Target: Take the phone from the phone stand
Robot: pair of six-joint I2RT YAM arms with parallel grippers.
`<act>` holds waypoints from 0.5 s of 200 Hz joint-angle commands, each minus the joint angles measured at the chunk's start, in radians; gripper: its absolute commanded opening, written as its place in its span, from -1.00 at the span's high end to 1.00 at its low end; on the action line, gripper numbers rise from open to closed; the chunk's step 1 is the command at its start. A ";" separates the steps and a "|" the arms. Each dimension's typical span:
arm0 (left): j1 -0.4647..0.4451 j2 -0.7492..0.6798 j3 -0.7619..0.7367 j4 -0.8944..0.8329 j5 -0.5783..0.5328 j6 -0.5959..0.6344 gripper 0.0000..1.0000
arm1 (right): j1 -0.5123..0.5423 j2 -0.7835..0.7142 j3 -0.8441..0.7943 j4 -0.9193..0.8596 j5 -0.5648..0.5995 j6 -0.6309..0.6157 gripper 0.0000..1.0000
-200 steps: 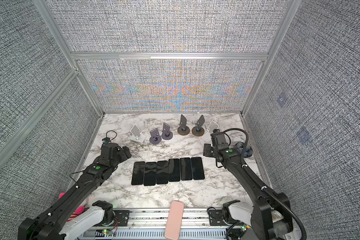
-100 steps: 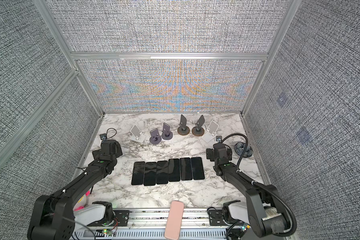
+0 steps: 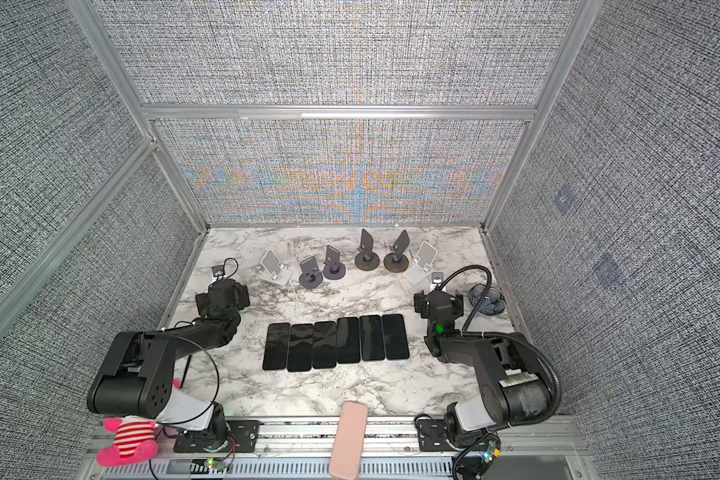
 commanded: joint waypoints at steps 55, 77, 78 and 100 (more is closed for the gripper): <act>0.006 -0.026 -0.108 0.253 0.091 0.042 -0.98 | -0.009 0.006 -0.030 0.183 -0.024 -0.013 -0.98; 0.022 -0.035 -0.136 0.297 0.152 0.039 -0.97 | -0.025 0.006 -0.038 0.185 -0.071 -0.007 -0.99; 0.022 -0.036 -0.139 0.299 0.155 0.039 -0.98 | -0.027 0.006 -0.040 0.188 -0.076 -0.005 -0.98; 0.052 -0.030 -0.165 0.331 0.236 0.027 -0.98 | -0.058 0.082 -0.071 0.318 -0.124 0.009 -0.98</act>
